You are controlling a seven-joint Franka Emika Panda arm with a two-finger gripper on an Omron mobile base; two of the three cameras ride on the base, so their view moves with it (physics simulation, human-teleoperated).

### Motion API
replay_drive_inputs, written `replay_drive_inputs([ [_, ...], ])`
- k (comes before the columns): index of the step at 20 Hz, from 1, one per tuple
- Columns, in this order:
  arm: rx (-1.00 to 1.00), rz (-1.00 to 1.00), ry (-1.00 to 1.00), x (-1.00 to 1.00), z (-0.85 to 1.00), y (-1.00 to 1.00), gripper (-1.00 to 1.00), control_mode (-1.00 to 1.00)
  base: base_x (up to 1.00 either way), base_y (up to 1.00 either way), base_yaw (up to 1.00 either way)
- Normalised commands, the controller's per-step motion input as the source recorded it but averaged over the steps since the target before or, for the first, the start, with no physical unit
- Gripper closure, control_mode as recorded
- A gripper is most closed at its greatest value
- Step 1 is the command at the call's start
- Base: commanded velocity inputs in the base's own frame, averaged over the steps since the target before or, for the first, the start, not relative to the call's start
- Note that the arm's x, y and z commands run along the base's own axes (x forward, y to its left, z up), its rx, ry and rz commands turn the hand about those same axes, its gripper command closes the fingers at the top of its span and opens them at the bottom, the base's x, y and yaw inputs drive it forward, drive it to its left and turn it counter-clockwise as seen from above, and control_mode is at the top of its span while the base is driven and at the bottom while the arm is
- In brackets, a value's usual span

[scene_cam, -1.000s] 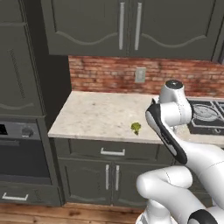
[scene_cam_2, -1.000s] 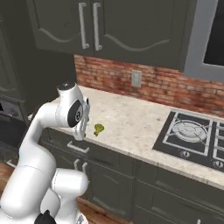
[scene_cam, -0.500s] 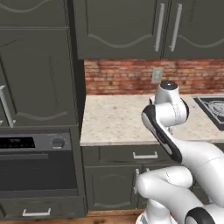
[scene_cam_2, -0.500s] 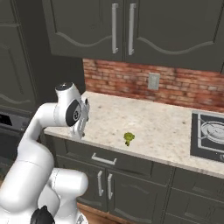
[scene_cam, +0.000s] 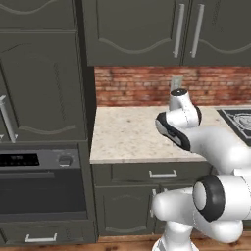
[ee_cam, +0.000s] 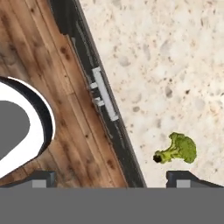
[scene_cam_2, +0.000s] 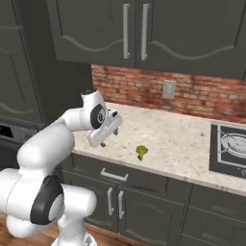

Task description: Place the corn and broccoli inside the fridge drawer. Close the drawer after placing the vegetables.

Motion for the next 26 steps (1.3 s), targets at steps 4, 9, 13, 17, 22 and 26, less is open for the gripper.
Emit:
replay_drive_inputs([
  [4,0.17,-0.68,0.02,0.04,-0.52,-0.53,-1.0,-1.0,0.0,0.0,0.0],
  [9,0.26,-0.54,-0.11,-0.04,-0.76,-0.74,-1.0,-1.0,0.0,0.0,0.0],
  [13,0.19,-0.34,-0.24,-0.01,-0.54,-0.59,-1.0,-1.0,0.0,0.0,0.0],
  [17,0.05,-0.18,-0.2,0.09,-0.09,-0.12,-1.0,-1.0,0.0,0.0,0.0],
  [22,0.0,-0.15,-0.04,0.2,-0.09,0.0,-1.0,-1.0,0.0,0.0,0.0],
  [26,0.0,-0.21,0.0,0.19,-0.2,0.0,-1.0,-1.0,0.0,0.0,0.0],
])
